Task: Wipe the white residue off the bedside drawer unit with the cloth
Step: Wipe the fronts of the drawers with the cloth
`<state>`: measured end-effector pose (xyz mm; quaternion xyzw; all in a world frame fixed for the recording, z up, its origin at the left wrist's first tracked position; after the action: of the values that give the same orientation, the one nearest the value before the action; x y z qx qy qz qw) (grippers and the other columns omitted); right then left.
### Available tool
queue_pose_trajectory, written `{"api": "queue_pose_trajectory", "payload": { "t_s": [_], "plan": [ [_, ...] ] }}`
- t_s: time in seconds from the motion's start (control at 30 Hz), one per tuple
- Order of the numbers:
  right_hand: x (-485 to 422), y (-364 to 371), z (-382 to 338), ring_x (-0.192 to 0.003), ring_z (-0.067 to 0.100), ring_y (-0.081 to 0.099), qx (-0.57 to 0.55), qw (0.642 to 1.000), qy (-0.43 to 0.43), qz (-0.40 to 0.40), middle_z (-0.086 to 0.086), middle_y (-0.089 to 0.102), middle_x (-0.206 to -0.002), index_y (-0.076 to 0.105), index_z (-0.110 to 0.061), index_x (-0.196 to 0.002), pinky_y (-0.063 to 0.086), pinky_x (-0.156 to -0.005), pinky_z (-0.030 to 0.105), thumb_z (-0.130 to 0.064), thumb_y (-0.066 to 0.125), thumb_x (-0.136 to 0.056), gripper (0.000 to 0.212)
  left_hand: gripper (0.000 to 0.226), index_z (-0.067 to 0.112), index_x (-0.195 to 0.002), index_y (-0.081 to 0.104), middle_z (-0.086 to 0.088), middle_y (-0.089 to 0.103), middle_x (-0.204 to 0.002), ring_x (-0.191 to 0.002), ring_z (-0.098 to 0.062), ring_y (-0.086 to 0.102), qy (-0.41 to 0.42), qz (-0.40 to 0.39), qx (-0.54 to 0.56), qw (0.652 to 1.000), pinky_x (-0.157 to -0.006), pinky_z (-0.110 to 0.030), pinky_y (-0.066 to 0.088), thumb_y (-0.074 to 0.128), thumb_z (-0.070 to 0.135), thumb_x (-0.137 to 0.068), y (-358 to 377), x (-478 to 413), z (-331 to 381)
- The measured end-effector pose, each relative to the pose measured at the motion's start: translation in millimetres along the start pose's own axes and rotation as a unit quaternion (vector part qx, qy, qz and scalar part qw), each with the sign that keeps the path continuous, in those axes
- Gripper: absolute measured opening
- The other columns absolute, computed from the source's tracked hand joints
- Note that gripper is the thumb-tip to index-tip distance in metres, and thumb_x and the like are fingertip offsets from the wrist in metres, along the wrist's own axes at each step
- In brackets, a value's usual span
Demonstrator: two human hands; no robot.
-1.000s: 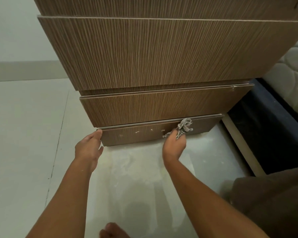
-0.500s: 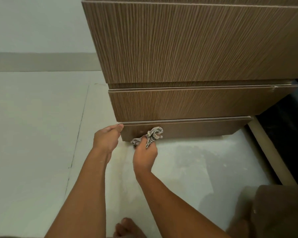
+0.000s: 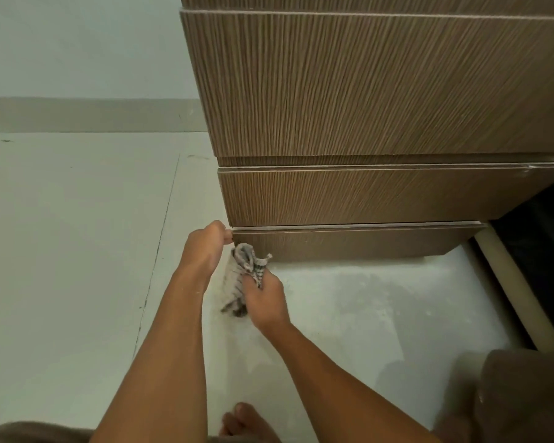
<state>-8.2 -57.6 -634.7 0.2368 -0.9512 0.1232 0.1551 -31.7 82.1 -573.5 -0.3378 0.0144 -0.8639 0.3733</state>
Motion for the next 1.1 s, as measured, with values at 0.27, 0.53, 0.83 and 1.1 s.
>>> {"api": "queue_pose_trajectory", "payload": {
  "t_s": [0.27,0.53,0.83,1.1],
  "plan": [
    [30,-115,38,-0.090,0.016,0.064,-0.162,0.925,0.055,0.340,0.000,0.066,-0.097,0.061,-0.009,-0.114,0.047,-0.074,0.021,-0.016,0.051,-0.098,0.020,0.036,0.007,-0.109,0.069,-0.005,0.070,-0.114,-0.110,-0.023,0.061,-0.017,0.021,0.004,1.000,-0.082,-0.034,0.026,0.050,0.022,-0.082,-1,-4,-4],
    [15,-88,-19,-0.067,-0.006,0.061,-0.142,0.941,0.012,0.307,-0.010,0.064,-0.075,0.065,-0.014,-0.093,0.048,-0.068,0.022,-0.017,0.056,-0.095,0.010,0.030,0.002,-0.099,0.067,-0.007,0.071,-0.115,-0.111,-0.023,0.062,-0.014,0.031,0.022,0.999,-0.083,-0.033,0.026,0.048,0.020,-0.085,1,0,-4],
    [15,-40,-34,-0.064,-0.008,0.061,0.028,0.998,-0.062,-0.008,-0.012,0.063,-0.074,0.061,-0.014,-0.090,0.043,-0.055,0.006,-0.013,0.053,-0.094,0.009,0.024,0.006,-0.093,0.066,-0.007,0.071,-0.105,-0.104,-0.024,0.064,-0.001,0.024,0.046,0.999,-0.079,-0.033,0.029,0.049,0.018,-0.081,2,3,-3],
    [22,-133,39,-0.087,0.020,0.066,-0.047,0.969,0.071,0.233,0.004,0.065,-0.091,0.062,-0.011,-0.103,0.051,-0.073,0.028,-0.013,0.052,-0.096,0.012,0.027,0.007,-0.094,0.067,-0.007,0.071,-0.108,-0.106,-0.026,0.066,-0.003,0.034,0.039,0.999,-0.079,-0.034,0.031,0.050,0.021,-0.078,1,-2,-9]
  ]
}}
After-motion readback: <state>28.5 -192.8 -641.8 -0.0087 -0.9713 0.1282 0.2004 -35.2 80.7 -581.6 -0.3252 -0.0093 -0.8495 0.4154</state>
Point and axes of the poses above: each hand's wrist, its own x-axis away from the middle knuckle, its own y-axis out of the palm, z = x × y, the point moved 8 cm from there along -x, towards the middle knuckle
